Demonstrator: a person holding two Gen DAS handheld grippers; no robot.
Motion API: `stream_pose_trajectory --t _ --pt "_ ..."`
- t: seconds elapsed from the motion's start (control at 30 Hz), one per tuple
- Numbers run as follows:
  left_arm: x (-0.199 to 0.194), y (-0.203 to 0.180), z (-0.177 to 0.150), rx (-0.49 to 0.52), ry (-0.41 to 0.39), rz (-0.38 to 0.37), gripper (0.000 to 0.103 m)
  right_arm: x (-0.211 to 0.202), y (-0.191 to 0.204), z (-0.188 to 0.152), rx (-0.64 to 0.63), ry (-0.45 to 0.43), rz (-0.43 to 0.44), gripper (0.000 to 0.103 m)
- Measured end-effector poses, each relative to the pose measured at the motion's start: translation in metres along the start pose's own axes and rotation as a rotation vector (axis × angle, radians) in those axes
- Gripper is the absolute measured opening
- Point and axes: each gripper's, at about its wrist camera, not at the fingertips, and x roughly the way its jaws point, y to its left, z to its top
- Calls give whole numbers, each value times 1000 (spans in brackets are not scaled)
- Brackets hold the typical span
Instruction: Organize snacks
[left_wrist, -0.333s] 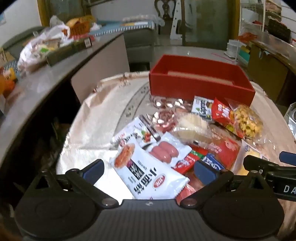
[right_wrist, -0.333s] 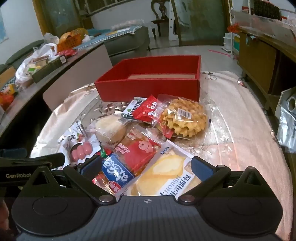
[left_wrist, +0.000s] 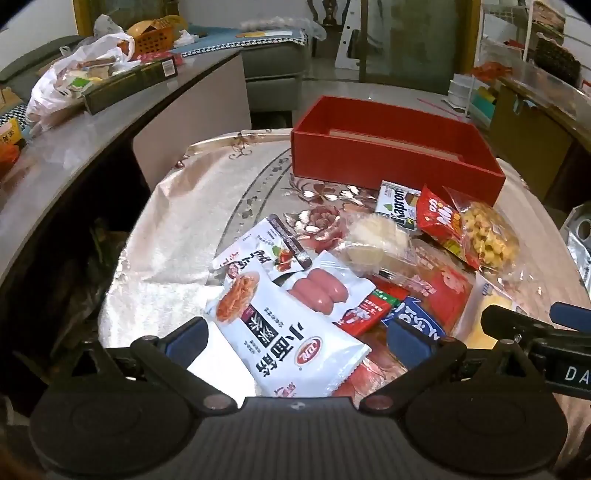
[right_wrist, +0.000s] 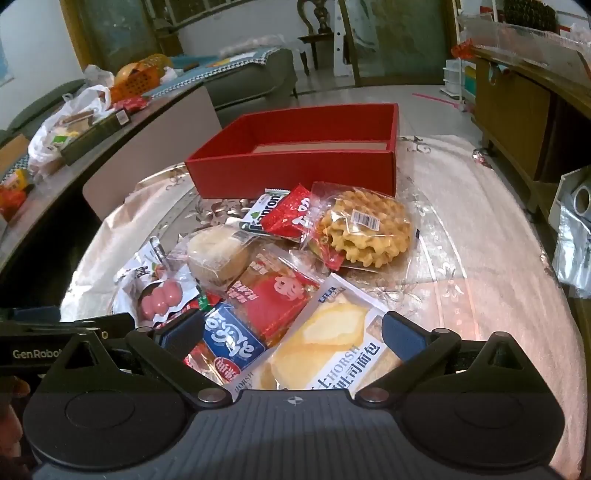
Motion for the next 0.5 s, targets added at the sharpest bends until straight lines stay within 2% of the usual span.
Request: stream_pose_trajectory --t 0.37,0.5 --pt "10 10 -1 -68 79 -44 99 -1 -1 -2 -3 7 -3 103" --pt "9 11 -1 -70 75 -41 99 0 -1 -2 -6 11 -10 103"
